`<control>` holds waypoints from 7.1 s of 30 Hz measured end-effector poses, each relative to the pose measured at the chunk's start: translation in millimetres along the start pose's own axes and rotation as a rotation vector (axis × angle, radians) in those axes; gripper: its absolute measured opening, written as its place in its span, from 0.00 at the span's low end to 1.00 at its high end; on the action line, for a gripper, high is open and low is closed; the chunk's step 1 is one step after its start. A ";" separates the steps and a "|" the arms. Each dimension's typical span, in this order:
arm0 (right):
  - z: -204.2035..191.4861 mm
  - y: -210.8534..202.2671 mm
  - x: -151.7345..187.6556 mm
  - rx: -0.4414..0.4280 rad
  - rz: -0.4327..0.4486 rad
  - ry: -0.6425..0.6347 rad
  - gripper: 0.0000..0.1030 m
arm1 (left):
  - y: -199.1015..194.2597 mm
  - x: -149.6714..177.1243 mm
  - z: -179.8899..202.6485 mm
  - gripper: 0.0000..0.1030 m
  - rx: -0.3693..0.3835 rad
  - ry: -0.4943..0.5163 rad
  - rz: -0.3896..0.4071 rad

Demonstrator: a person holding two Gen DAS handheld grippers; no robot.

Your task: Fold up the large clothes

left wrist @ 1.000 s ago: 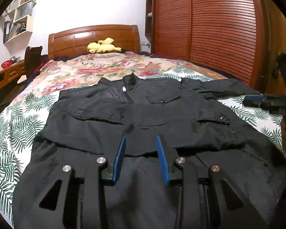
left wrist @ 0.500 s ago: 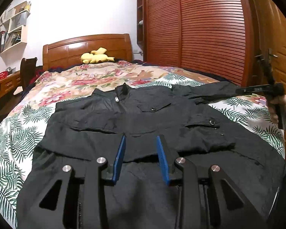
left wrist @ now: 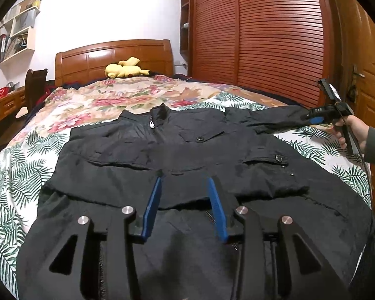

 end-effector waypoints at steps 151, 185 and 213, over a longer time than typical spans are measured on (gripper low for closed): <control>-160.2 -110.2 199.3 -0.315 -0.011 -0.461 0.62 | 101.8 -9.3 191.7 0.35 0.015 0.336 -0.359; -259.7 -56.4 184.7 -0.254 -0.006 -0.557 0.62 | -13.7 13.7 -48.4 0.07 -0.243 0.040 -0.231; -261.6 -44.3 201.7 -0.239 -0.050 -0.599 0.62 | -69.8 54.7 -59.1 0.27 -0.152 0.006 -0.216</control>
Point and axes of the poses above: each gripper's, at about its wrist camera, not at the fingertips, and y roughly the way its jaws point, z to its right, x to its underside, the point moved 9 cm from there along y, roughly the way its jaws point, and after that the axes turned 11 degrees about -x, right-handed, at the moved point
